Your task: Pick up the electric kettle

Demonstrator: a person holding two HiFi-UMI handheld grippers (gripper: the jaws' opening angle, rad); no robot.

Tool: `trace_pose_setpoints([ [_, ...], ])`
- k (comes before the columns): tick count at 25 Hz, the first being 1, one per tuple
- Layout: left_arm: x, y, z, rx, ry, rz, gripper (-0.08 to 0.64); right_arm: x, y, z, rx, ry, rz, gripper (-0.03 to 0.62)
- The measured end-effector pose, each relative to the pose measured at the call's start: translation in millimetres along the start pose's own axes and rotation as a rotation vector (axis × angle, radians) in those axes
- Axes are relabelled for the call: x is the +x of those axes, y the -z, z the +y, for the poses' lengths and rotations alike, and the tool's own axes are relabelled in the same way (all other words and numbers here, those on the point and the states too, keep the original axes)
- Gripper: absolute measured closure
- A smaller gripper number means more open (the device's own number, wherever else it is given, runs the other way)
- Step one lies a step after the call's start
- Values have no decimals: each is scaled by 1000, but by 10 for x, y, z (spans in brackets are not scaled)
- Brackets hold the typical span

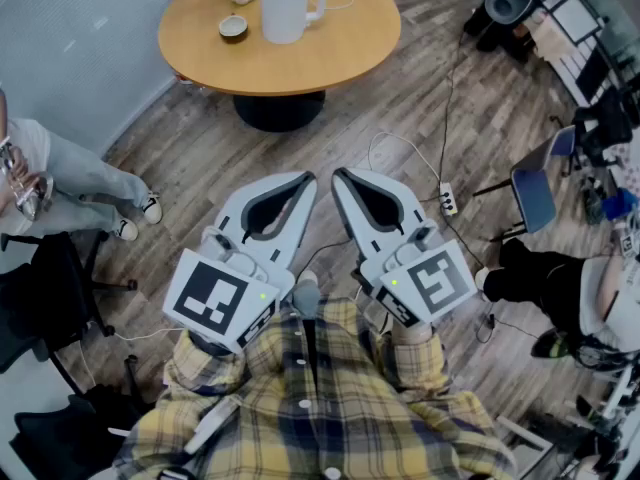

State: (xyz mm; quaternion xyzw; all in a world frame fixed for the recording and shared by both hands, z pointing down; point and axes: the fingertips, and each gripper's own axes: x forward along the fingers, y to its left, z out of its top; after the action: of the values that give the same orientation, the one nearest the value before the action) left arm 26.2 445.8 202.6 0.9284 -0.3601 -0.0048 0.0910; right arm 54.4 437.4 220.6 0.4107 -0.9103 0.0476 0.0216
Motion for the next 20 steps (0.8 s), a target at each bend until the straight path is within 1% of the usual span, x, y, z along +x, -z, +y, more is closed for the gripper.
trace_pose_setpoints([
  [6, 3, 44, 29, -13, -11, 2, 558, -3, -4, -20, 0, 5, -5, 560],
  [20, 125, 65, -7, -3, -56, -22, 558, -180, -12, -239, 0, 16, -20, 560],
])
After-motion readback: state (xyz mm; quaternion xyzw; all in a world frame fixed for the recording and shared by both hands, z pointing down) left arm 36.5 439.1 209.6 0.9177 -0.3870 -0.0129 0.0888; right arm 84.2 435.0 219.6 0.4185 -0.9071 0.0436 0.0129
